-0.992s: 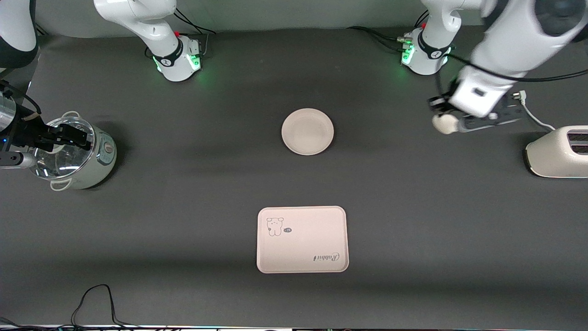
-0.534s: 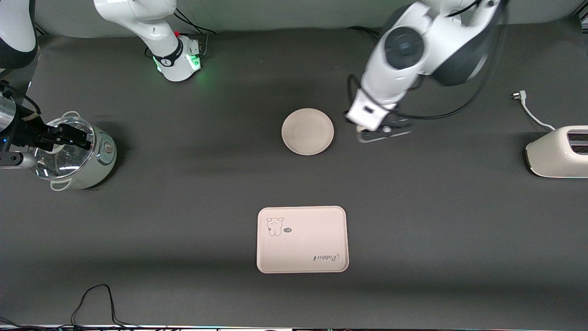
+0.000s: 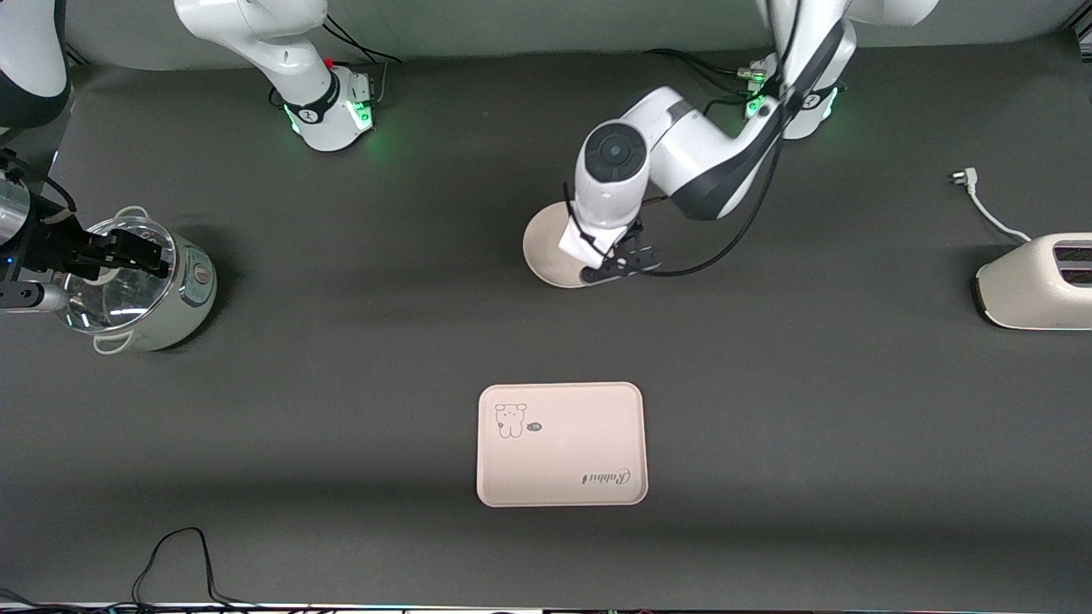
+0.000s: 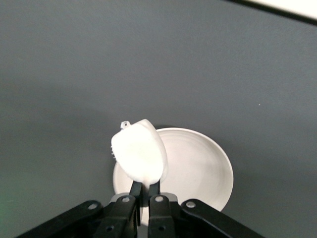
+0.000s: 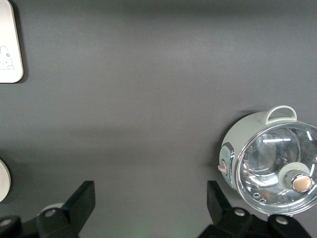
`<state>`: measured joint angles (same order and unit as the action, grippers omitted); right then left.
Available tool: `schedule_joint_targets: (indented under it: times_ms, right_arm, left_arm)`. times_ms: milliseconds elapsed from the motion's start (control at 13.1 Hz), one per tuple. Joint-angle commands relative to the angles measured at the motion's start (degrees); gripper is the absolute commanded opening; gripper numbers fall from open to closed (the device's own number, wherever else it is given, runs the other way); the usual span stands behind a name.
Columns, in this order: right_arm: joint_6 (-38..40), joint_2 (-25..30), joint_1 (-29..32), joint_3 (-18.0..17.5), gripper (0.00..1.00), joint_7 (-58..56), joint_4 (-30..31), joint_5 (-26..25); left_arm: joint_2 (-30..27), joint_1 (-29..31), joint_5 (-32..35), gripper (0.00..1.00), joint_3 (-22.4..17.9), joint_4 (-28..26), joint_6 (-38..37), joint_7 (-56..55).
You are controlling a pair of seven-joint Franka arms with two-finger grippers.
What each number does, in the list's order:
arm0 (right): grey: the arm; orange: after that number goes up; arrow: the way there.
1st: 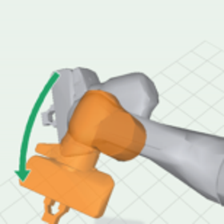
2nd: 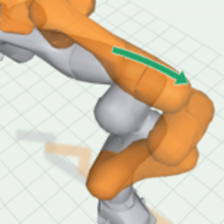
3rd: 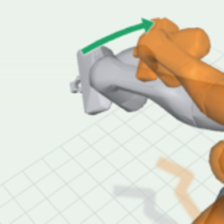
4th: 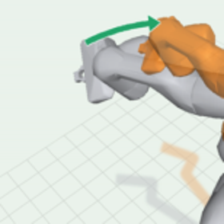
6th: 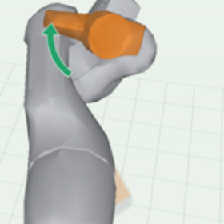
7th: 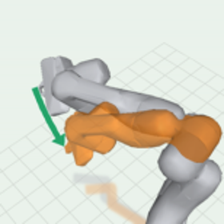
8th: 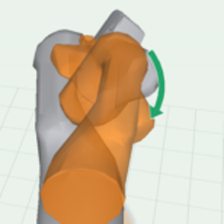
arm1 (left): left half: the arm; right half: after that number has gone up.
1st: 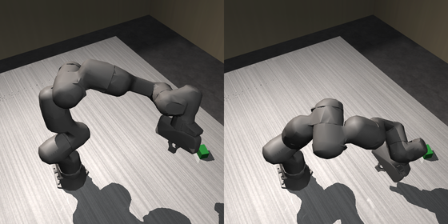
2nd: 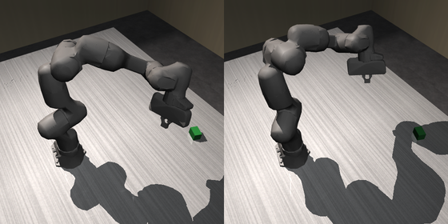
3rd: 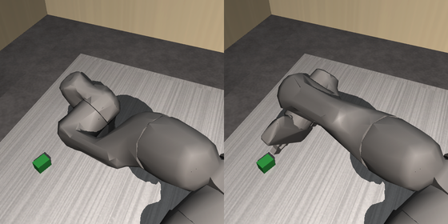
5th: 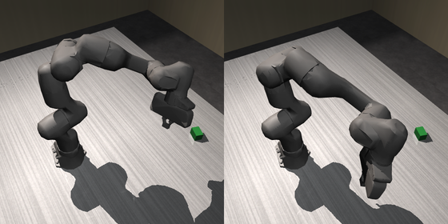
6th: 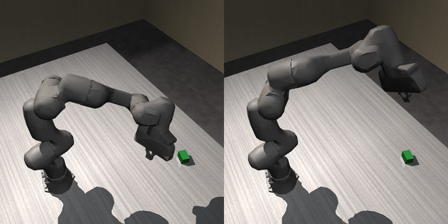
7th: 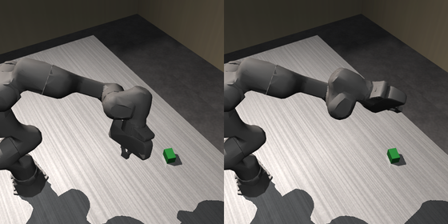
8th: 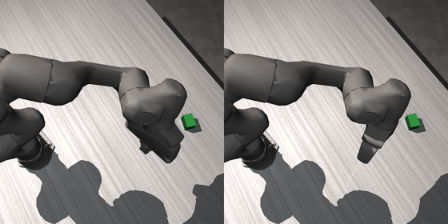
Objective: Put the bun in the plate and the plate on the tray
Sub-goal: 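Carry the bun with the left gripper over the white plate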
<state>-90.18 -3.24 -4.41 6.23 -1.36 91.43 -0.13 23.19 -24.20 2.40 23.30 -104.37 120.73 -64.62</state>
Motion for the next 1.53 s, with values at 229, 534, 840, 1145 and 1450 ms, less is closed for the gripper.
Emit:
schedule_joint_targets:
  times_ms: [229, 534, 840, 1145, 1450]
  right_arm:
    - [0.53, 0.07, 0.10, 0.09, 1.00, -1.36, -0.28, -0.31]
    - [0.53, 0.16, 0.10, 0.09, 1.00, -1.36, -0.28, -0.31]
    - [0.53, 0.25, 0.10, 0.09, 1.00, -1.36, -0.28, -0.40]
    - [0.62, 0.34, 0.01, 0.09, 1.00, -1.36, -0.28, -0.31]
    - [0.88, 0.34, 0.01, 0.09, 1.00, -1.27, -0.37, -0.31]
  left_arm:
    - [5.63, -4.89, 2.08, 0.08, -0.63, -5.93, 11.89, -5.78]
    - [8.09, -6.04, 3.31, 0.48, -0.63, -5.93, 14.26, -8.94]
    - [8.19, -5.86, 3.40, 1.00, -0.63, -5.93, 14.10, -9.13]
    - [7.13, -5.16, 3.40, 1.00, -0.63, -5.49, 12.60, -8.95]
    - [3.98, -1.75, 3.40, 1.00, -0.89, -2.16, 5.25, -6.07]
